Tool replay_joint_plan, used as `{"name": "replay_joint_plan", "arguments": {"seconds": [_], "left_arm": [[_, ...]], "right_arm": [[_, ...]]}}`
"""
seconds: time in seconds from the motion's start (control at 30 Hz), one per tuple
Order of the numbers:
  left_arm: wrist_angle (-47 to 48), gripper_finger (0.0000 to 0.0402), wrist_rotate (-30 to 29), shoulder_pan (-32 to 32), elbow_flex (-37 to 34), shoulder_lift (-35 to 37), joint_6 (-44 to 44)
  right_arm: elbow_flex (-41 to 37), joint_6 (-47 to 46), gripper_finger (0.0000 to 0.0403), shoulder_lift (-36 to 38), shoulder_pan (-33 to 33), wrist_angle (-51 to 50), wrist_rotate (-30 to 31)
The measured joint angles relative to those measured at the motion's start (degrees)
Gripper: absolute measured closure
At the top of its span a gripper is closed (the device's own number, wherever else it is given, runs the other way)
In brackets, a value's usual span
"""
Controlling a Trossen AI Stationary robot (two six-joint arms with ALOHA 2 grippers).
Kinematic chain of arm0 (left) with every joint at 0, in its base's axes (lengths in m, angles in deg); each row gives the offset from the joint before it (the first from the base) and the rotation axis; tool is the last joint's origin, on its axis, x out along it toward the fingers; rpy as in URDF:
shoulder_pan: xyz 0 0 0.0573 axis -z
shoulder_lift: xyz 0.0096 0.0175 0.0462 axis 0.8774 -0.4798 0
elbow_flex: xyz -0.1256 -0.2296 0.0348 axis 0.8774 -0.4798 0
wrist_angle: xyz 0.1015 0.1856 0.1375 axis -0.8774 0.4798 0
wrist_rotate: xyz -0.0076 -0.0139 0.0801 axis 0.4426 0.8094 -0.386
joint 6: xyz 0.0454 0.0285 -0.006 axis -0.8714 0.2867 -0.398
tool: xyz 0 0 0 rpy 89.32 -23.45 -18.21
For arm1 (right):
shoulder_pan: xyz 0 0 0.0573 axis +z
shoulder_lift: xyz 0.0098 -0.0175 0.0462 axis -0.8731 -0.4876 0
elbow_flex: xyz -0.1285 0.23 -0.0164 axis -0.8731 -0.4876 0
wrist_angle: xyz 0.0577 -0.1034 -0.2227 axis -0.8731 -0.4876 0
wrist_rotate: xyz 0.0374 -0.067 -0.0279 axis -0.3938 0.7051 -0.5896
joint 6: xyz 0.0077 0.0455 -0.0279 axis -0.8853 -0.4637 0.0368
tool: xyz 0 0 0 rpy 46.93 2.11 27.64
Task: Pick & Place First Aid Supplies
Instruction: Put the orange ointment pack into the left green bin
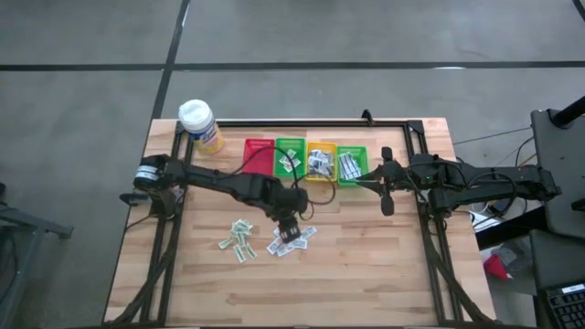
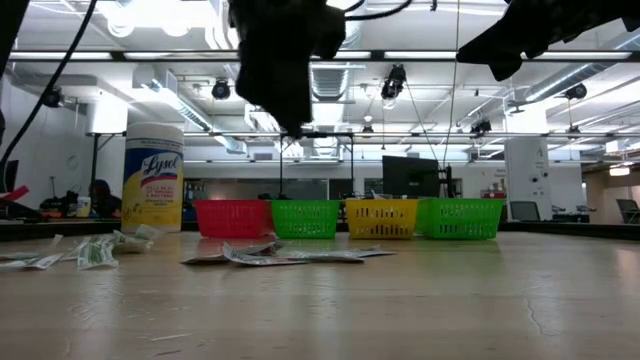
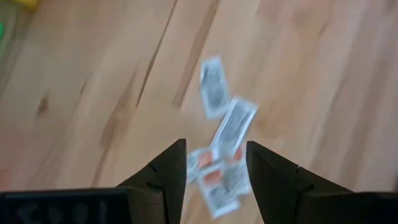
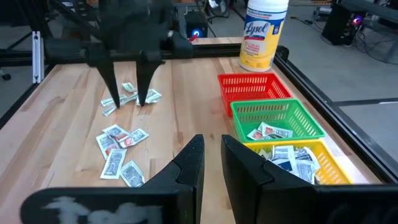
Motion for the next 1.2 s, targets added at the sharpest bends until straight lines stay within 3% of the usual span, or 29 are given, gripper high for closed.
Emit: {"name": "replay_joint_plan", "arguments": {"seconds": [0.3,0.83,1.2], "left_arm": [[5.5,0.0243,-5.2,2.4,-1.2,-2.7,-7.6],[-3.7,0.0243,-8.4,2.6,-11.6,-2.8,-23.5],[-9.3,0.0243,-8.4,2.6,-14.5,-2.9,-29.4]], "right_arm": [[0.0,0.0,0.0351,0.0,0.0,0.0,0.0],[0.0,-0.2,0.0351,0.0,0.0,0.0,0.0],[0.0,-0.2,0.0351,0.0,0.0,0.0,0.0]]}}
